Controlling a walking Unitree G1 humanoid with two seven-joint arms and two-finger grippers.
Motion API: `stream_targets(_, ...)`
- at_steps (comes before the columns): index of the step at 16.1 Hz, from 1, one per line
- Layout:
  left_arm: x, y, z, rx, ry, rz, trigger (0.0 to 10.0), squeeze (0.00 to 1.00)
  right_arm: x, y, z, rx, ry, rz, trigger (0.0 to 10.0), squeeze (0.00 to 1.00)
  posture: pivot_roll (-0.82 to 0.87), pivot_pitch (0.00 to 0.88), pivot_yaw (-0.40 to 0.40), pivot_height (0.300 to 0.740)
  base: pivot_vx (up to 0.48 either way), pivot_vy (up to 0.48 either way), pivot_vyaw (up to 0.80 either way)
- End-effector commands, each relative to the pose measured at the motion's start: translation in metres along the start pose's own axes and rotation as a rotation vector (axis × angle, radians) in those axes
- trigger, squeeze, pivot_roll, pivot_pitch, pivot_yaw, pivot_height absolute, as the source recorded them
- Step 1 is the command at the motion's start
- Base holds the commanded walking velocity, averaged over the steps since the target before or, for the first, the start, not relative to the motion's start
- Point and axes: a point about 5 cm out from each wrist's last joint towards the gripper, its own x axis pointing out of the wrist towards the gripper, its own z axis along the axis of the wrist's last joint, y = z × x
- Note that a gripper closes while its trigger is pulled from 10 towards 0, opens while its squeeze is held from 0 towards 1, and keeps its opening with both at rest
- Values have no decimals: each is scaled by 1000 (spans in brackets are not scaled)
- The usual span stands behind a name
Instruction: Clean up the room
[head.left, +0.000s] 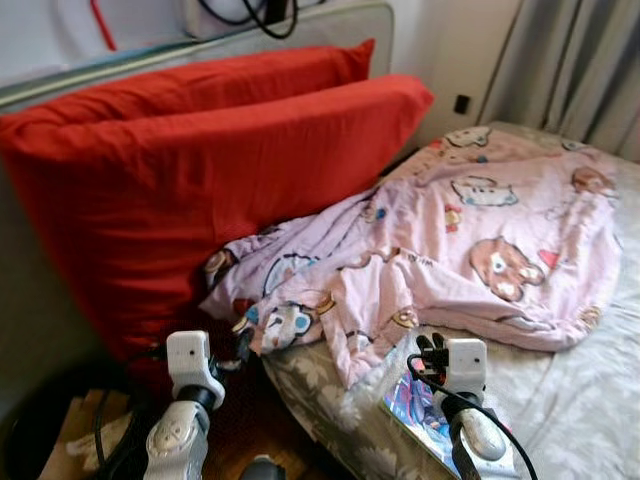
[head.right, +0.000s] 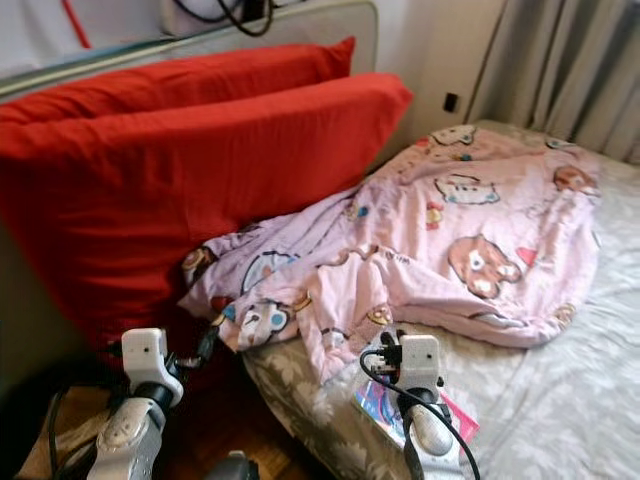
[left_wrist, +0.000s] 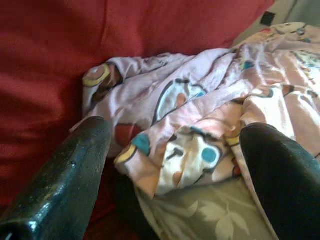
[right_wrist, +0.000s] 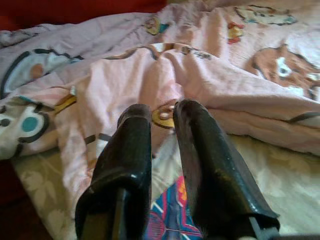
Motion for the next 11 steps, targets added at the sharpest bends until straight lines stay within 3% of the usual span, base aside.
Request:
stream_targets(1, 0, 1, 1, 3, 6, 1, 10000, 0, 0, 0, -3, -4, 23, -1, 10000, 0, 10, 0, -7, 647, 0, 0, 0)
stream_targets(4, 1, 1, 1, 0, 6, -3, 10000, 0, 0, 1, -1, -4, 7, -2, 10000, 0, 9, 0, -6, 617, 0, 0, 0)
stream_targets(11, 1, 0, 3, 2, -2, -16, 10000, 0, 1, -1, -1, -7, 11, -23, 10000, 0, 13, 0, -6, 617, 0, 0, 0)
